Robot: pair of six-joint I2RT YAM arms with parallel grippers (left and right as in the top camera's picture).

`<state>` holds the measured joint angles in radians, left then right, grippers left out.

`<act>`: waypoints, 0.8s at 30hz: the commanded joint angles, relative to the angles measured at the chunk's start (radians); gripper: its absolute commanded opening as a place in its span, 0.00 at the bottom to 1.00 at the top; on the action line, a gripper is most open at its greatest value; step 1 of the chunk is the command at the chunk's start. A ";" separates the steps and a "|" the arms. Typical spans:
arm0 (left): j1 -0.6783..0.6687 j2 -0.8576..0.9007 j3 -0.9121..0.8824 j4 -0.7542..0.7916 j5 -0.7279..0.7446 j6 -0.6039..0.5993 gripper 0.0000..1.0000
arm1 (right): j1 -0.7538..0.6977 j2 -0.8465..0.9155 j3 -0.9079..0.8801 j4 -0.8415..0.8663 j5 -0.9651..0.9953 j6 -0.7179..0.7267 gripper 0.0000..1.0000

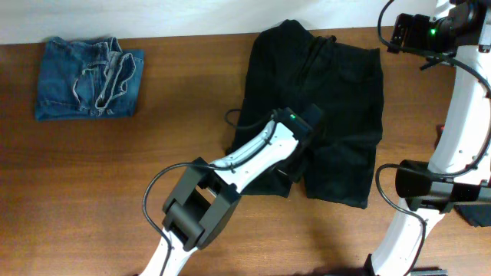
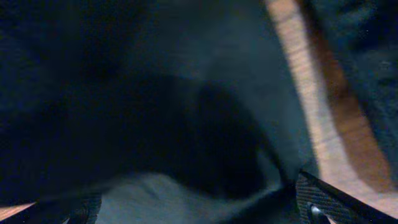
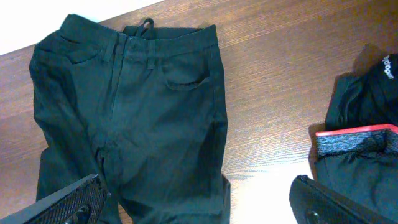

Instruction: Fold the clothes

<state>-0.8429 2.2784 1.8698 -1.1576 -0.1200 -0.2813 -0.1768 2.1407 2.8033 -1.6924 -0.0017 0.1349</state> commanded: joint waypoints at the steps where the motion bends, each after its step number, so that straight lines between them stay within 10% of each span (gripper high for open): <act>1: -0.018 0.012 -0.008 0.003 0.013 -0.014 0.99 | -0.001 0.023 0.001 -0.006 -0.010 0.005 0.99; 11: -0.018 0.013 -0.008 0.007 0.045 -0.014 0.94 | -0.001 0.072 0.001 -0.006 -0.013 0.005 0.99; 19: -0.018 0.016 -0.009 0.018 0.045 -0.014 0.14 | -0.001 0.072 0.001 -0.006 -0.013 0.005 0.99; 24: -0.018 0.016 -0.009 0.017 0.045 -0.014 0.01 | -0.001 0.072 0.001 -0.006 -0.013 0.005 0.99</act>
<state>-0.8619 2.2784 1.8698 -1.1427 -0.0856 -0.2955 -0.1768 2.2082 2.8029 -1.6924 -0.0048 0.1345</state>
